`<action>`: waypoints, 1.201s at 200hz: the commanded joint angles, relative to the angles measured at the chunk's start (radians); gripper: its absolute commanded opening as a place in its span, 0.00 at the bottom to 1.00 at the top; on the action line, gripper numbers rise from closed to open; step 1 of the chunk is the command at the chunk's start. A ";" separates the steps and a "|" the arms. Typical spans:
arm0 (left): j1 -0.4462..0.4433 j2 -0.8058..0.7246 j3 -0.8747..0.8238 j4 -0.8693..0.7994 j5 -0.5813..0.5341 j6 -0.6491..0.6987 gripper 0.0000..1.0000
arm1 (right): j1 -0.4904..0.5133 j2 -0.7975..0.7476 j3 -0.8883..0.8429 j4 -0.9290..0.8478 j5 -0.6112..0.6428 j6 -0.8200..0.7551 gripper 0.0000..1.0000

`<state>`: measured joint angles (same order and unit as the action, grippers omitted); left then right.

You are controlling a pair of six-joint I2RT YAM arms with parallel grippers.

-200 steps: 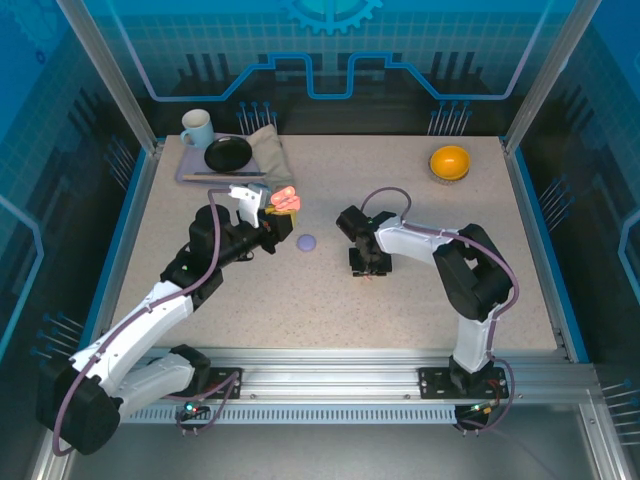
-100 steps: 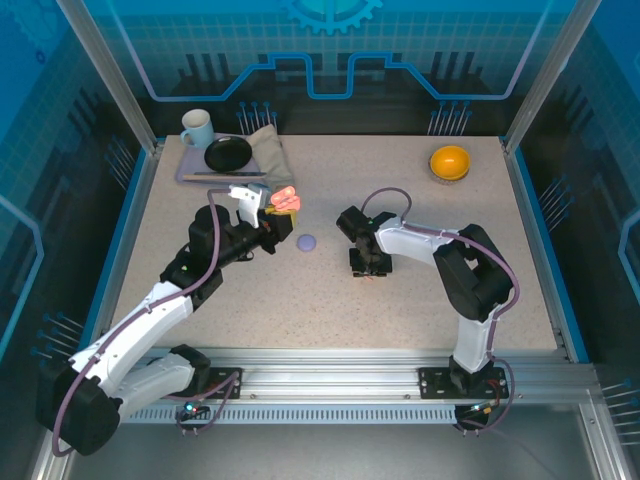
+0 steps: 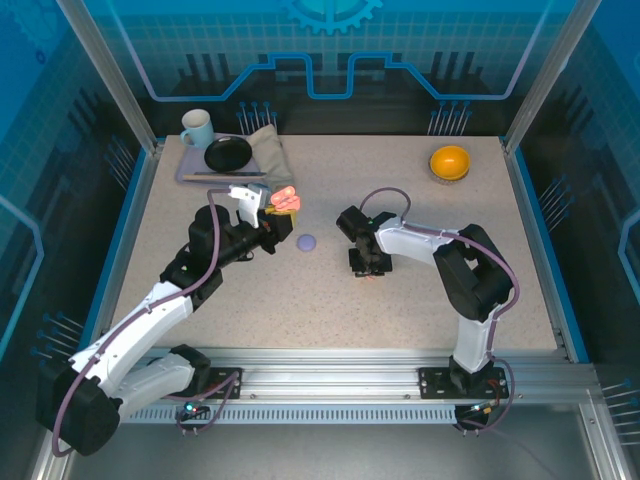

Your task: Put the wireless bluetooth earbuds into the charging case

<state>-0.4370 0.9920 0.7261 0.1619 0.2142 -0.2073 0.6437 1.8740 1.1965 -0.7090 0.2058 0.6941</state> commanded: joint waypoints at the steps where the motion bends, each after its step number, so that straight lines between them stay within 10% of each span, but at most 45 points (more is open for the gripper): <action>1: -0.008 -0.005 0.014 0.037 -0.004 0.014 0.00 | 0.008 0.001 -0.011 -0.007 0.009 -0.003 0.25; 240: -0.008 -0.010 0.031 0.009 0.000 0.031 0.00 | -0.061 -0.002 0.048 -0.044 -0.133 -0.303 0.46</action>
<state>-0.4370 0.9920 0.7261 0.1616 0.2146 -0.2001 0.5880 1.8458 1.2236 -0.7143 0.0925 0.4294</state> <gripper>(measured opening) 0.220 0.460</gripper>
